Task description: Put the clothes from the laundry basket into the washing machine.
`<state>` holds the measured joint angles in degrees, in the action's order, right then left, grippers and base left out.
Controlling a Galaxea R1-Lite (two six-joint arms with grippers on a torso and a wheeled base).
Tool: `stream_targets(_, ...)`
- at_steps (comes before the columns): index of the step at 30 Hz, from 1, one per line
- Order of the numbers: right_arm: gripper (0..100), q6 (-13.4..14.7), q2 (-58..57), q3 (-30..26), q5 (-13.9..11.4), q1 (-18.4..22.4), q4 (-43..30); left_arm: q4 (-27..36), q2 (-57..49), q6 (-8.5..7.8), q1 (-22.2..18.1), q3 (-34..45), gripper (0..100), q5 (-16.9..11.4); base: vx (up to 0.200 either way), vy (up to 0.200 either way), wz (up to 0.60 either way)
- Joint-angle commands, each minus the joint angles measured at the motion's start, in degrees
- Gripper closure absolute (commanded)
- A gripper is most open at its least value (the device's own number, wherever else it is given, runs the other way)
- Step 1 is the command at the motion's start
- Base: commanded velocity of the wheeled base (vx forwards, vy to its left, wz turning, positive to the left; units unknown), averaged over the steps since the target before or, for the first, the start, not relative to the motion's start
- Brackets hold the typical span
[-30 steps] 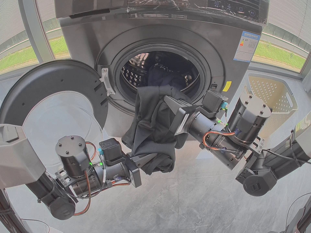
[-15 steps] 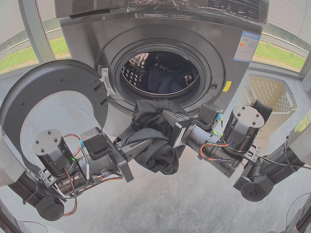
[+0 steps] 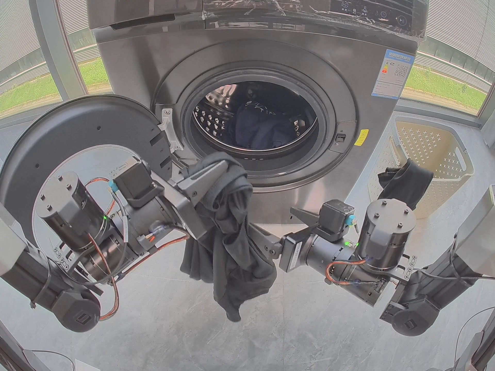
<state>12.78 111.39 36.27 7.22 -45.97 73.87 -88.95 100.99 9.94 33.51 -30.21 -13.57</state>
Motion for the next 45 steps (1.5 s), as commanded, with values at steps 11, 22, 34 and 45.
stream_targets(11,0,-0.5,-0.5,-4.9,0.0,0.4,0.1,-0.1,-0.2,0.96,-0.5,-3.0,100,1.3,0.000,0.000,0.00)
stream_targets(22,0,-2.4,1.1,-2.1,-0.4,2.3,0.9,-0.1,-0.6,0.96,-0.5,-2.8,100,1.1,0.000,0.000,0.00)
stream_targets(34,0,-2.9,4.9,3.4,-1.2,2.6,0.9,-0.1,-0.4,0.96,-0.5,-2.8,100,1.0,0.000,0.000,0.00)
stream_targets(45,0,-2.8,9.2,9.3,-1.2,3.5,1.1,-0.1,-0.9,0.96,-0.4,-2.8,100,1.0,0.000,0.000,0.00)
